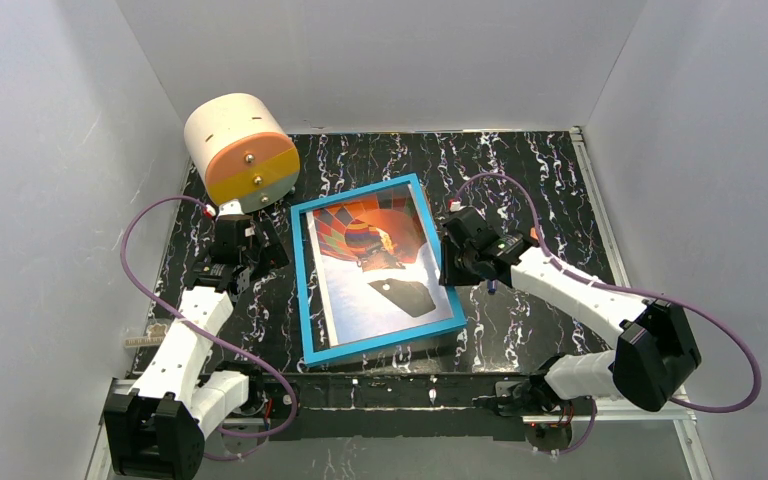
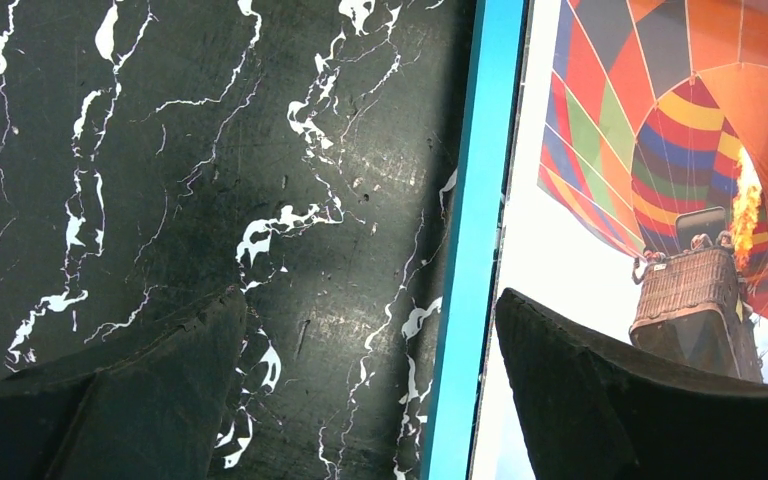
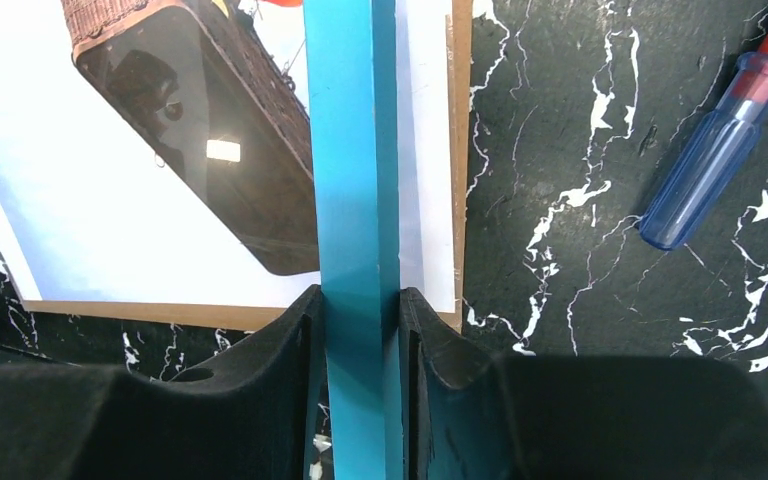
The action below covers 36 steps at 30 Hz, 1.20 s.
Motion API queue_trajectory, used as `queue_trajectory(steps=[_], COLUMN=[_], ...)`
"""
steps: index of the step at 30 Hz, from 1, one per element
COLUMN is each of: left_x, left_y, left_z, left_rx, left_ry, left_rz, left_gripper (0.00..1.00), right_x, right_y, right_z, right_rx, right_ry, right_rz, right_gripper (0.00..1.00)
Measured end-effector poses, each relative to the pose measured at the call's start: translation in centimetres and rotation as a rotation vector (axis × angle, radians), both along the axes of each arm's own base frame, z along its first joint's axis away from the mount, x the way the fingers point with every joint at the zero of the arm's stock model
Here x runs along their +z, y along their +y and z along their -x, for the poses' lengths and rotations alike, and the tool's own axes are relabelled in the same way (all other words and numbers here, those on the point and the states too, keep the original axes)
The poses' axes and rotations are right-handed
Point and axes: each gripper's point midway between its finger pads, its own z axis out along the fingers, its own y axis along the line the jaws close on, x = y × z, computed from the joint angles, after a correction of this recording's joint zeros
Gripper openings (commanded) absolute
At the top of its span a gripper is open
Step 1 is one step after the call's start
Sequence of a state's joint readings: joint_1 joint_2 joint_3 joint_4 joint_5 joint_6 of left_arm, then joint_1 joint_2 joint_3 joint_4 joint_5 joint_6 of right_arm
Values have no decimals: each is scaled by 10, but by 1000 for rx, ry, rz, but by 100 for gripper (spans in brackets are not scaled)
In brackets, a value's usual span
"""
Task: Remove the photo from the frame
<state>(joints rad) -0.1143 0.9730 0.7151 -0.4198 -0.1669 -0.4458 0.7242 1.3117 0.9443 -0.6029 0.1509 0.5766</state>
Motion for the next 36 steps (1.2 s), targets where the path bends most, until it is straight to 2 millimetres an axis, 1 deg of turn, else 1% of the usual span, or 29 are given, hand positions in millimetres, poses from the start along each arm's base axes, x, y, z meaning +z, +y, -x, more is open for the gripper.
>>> queue_trajectory(steps=[5, 8, 11, 15, 18, 22, 24, 27, 31, 36], left_x=[0, 0, 0, 0, 0, 0, -1, -1, -2, -5], left_y=[2, 2, 2, 3, 3, 3, 3, 3, 3, 3], left_z=[0, 0, 0, 0, 0, 0, 0, 0, 0, -1], left_rx=[8, 8, 9, 11, 12, 12, 12, 12, 12, 12], left_ry=[-1, -1, -1, -1, -1, 1, 2, 4, 5, 19], left_rz=[-6, -7, -9, -11, -12, -12, -12, -12, -12, -14], left_gripper=[94, 94, 94, 94, 94, 94, 94, 94, 94, 94], right_x=[1, -1, -12, -32, -40, -43, -44, -47, -54, -63], right_y=[8, 19, 33, 53, 64, 78, 82, 89, 105, 121], right_z=[7, 13, 19, 29, 34, 34, 34, 33, 32, 33], right_rx=[-1, 6, 24, 43, 25, -27, -39, -43, -33, -42], right_ry=[12, 20, 40, 86, 111, 120, 129, 142, 155, 175], right_rz=[-19, -30, -25, 5, 4, -19, -20, -16, -15, -15], right_gripper=[1, 1, 1, 1, 1, 1, 1, 1, 1, 1])
